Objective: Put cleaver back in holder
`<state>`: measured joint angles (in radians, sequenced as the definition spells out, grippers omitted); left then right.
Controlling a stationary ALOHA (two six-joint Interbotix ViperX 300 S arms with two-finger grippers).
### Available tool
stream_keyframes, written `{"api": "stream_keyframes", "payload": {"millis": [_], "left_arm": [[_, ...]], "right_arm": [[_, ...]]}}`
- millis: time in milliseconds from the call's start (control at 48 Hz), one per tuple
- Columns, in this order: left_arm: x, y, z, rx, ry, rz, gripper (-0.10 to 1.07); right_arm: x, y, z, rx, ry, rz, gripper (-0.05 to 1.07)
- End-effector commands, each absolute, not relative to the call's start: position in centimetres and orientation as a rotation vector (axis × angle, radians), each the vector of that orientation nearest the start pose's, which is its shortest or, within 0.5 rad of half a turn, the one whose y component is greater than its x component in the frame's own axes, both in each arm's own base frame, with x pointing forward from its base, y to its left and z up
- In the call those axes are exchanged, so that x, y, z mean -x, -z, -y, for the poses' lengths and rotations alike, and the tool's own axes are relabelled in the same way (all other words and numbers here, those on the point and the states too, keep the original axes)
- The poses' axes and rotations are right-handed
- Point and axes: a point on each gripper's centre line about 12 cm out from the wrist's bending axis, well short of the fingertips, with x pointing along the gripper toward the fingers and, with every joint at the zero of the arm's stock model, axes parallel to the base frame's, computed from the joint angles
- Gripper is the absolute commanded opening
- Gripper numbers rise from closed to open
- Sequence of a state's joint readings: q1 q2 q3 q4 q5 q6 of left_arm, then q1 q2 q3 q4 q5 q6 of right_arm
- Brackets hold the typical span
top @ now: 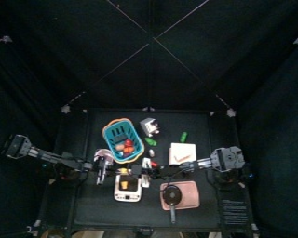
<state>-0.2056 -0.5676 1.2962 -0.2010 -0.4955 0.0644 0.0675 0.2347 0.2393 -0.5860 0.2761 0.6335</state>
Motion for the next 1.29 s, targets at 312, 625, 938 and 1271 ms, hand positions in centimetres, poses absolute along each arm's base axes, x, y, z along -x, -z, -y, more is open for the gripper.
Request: {"api": "stream_keyframes", "payload": {"millis": [312, 625, 938, 1271], "left_arm": [[-22.9, -19.1, 3.7, 0.077, 0.102, -0.219, 0.61], [-23.1, -20.0, 3.5, 0.079, 0.096, -0.180, 0.82], [-23.0, -21.3, 1.3, 0.093, 0.005, -0.123, 0.84], [-22.6, -23.5, -1.4, 0.065, -0.098, -0.031, 0.84]], "right_arm": [[-49.0, -24.2, -0.9, -0.006, 0.108, -0.574, 0.52], [-47.8, -24.9, -0.8, -0.050, 0.130, -0.595, 0.52], [-46.1, -26.3, -1.7, -0.142, 0.132, -0.601, 0.52], [-43.3, -28.4, -1.4, -0.244, 0.211, -0.699, 0.52]]}}
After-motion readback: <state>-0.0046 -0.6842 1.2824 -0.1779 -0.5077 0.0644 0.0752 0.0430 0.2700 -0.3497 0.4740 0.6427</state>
